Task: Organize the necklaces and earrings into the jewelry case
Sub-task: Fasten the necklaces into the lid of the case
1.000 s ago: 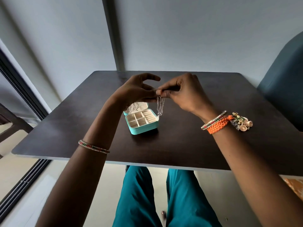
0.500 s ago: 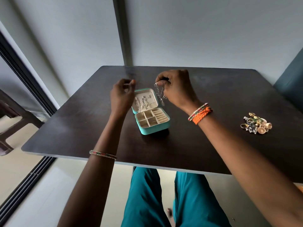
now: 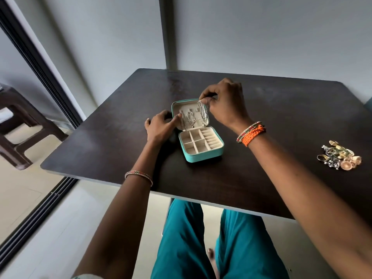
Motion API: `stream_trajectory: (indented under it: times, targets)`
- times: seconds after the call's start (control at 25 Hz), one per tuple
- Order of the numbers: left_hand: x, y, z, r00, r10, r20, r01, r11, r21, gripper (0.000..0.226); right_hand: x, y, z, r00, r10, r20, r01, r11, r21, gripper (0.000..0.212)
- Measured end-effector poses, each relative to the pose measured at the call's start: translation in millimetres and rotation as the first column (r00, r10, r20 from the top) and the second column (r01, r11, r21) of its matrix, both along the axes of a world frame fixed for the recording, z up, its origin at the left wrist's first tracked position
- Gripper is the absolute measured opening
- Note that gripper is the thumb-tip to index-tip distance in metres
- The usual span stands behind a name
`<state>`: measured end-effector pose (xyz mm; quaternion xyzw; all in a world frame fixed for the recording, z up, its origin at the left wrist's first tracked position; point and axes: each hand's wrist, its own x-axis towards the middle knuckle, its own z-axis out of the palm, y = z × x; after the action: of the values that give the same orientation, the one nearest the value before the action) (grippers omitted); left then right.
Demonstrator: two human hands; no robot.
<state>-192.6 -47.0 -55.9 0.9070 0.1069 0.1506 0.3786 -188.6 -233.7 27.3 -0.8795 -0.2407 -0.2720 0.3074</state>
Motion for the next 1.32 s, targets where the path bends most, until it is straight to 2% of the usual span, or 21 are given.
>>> stream_trajectory:
  times: [0.12, 0.2, 0.4, 0.6, 0.68, 0.92, 1.12, 1.32]
  targets:
    - [-2, 3, -3, 0.993, -0.076, 0.089, 0.099, 0.949, -0.299, 0.034, 1, 0, -2, 0.999, -0.035, -0.018, 0.035, 0.999, -0.025, 0.007]
    - [-4, 4, -6, 0.984, -0.1, 0.147, 0.15, 0.91, -0.386, 0.036, 3, 0, 0, 0.998, -0.054, -0.017, 0.054, 0.998, -0.015, 0.006]
    - [-6, 3, -4, 0.965, -0.125, 0.232, 0.213, 0.889, -0.406, 0.041, 6, 1, 10, 0.998, -0.07, -0.003, 0.07, 0.997, 0.025, 0.005]
    - [-8, 1, -2, 0.961, -0.131, 0.243, 0.227, 0.876, -0.426, 0.034, 10, 6, 1, 0.993, -0.068, -0.101, 0.054, 0.99, -0.133, 0.007]
    - [-9, 0, -1, 0.961, -0.129, 0.246, 0.229, 0.87, -0.436, 0.031, 10, 5, -3, 0.991, -0.077, -0.109, 0.06, 0.988, -0.145, 0.007]
    - [-10, -2, 2, 0.955, -0.124, 0.269, 0.235, 0.871, -0.432, 0.034, 19, 9, -10, 0.997, -0.075, -0.009, 0.074, 0.991, -0.107, 0.008]
    - [-9, -1, 1, 0.955, -0.122, 0.27, 0.238, 0.859, -0.454, 0.038, 32, 14, -33, 0.983, -0.117, 0.143, 0.13, 0.988, -0.088, 0.007]
    - [-7, 0, -1, 0.956, -0.115, 0.27, 0.234, 0.853, -0.466, 0.04, 41, 17, -39, 0.965, -0.102, 0.241, 0.133, 0.984, -0.116, 0.011]
